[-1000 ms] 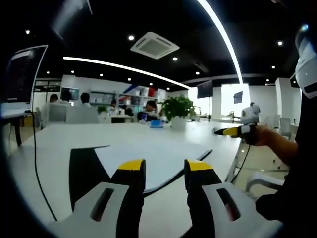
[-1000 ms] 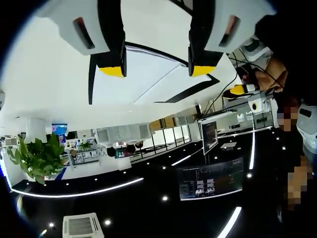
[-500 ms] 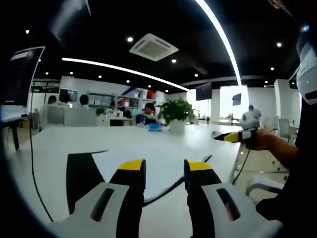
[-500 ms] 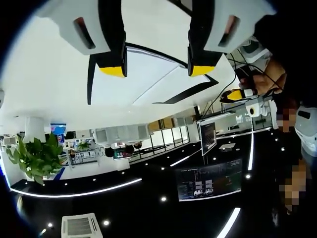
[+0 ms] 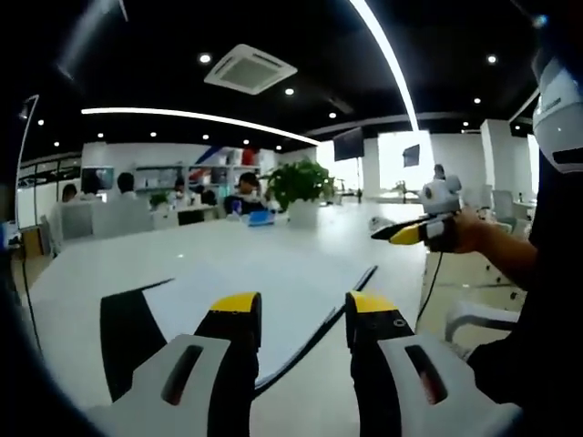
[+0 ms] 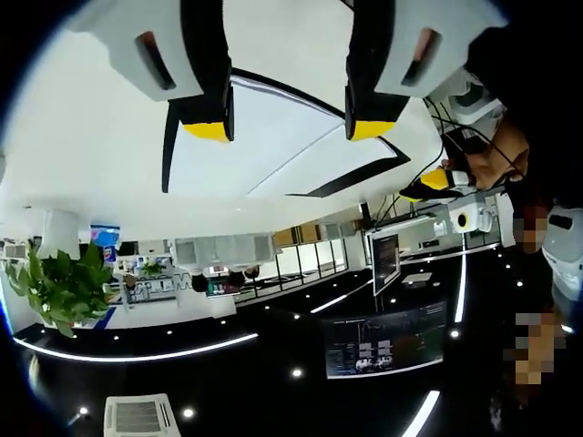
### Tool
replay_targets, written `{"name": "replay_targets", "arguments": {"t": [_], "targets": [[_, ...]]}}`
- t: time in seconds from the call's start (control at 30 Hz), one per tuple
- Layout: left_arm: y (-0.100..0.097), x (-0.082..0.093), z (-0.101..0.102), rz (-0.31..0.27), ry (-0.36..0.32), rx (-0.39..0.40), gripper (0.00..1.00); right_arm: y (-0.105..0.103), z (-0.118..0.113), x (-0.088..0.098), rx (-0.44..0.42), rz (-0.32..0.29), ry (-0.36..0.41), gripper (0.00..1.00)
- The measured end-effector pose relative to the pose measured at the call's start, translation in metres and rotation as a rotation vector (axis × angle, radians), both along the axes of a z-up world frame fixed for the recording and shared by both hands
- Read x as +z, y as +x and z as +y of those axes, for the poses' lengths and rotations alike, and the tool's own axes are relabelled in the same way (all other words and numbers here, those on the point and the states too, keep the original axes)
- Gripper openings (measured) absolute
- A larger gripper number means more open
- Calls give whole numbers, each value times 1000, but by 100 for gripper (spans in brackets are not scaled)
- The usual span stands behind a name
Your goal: Flip through the bound document one page at a time
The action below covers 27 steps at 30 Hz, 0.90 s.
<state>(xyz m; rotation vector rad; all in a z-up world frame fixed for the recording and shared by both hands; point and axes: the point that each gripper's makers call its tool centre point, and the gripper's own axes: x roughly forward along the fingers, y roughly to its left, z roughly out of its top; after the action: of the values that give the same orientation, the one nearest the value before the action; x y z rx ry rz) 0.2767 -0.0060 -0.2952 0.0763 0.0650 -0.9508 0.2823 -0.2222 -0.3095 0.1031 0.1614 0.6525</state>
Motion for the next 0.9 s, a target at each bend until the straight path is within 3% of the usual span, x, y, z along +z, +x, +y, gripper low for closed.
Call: {"name": "replay_targets", "arguments": {"t": [0.1,0.3,0.43,0.57,0.9], "targets": [[-3,-4,-13,6,32,-52,40,7,-7,2,-40,-21,20,59],[-2,-1,-34,7,46,-111,40,6,-6,0,-31,-36,0,58],[-1,-6,-45,-26,150,-167,42,5,-5,1,-29,-57,-3,58],[1,-10,-54,-25,200,-196,44,4,-5,1,-24,-67,-19,57],[19,-15,-64,57,225,-223,39,5,-7,-10,-16,-42,-54,54]]}}
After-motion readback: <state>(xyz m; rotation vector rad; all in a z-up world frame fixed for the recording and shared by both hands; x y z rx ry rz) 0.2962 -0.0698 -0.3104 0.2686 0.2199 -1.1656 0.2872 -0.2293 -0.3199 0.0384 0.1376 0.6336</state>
